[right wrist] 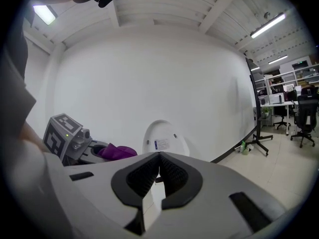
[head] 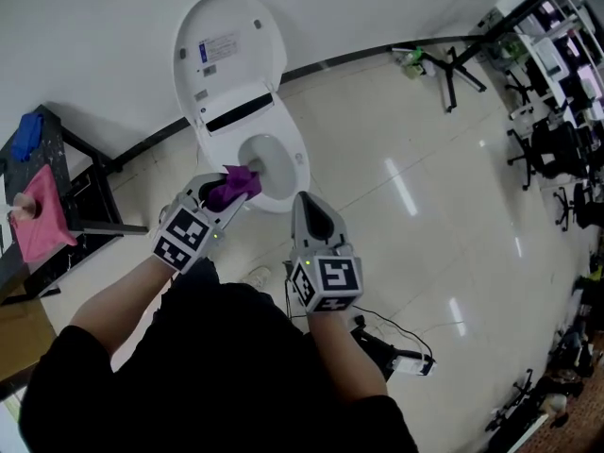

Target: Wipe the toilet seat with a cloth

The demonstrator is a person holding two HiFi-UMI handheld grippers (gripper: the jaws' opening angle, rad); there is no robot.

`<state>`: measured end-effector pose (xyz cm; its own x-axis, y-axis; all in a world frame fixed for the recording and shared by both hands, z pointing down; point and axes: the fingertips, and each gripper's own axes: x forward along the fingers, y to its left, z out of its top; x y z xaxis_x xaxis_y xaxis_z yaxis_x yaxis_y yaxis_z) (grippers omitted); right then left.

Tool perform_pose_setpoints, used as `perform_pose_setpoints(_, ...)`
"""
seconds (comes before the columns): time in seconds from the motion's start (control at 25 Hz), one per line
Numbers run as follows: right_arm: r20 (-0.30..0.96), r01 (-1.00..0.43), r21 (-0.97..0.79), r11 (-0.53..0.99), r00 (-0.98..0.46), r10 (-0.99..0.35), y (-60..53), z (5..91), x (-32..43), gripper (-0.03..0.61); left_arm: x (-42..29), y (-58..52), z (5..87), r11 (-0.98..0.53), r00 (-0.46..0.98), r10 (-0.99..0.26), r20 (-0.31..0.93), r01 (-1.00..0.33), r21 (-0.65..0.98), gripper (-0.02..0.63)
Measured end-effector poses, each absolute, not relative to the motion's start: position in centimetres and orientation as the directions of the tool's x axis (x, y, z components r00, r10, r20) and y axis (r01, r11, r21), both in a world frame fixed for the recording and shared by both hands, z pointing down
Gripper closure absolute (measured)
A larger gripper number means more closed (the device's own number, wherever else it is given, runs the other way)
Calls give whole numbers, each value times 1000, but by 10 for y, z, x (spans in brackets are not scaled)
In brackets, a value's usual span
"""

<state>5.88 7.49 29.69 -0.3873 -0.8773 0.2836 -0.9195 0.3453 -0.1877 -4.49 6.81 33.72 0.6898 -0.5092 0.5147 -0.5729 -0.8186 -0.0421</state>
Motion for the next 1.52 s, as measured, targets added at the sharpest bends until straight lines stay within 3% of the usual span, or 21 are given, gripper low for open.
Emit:
perform_pose_setpoints(0.6,225,-936,-156,316,-345,-911,95,251,-5,565,-109,93,269,-854,763,-502,408,-511,-97,515)
perform_pose_setpoints(1.52,237,-932,-98,349,-363,-901,94,239,-49,565,-145,89,258,-846,772,-520,365,-525,-94,514)
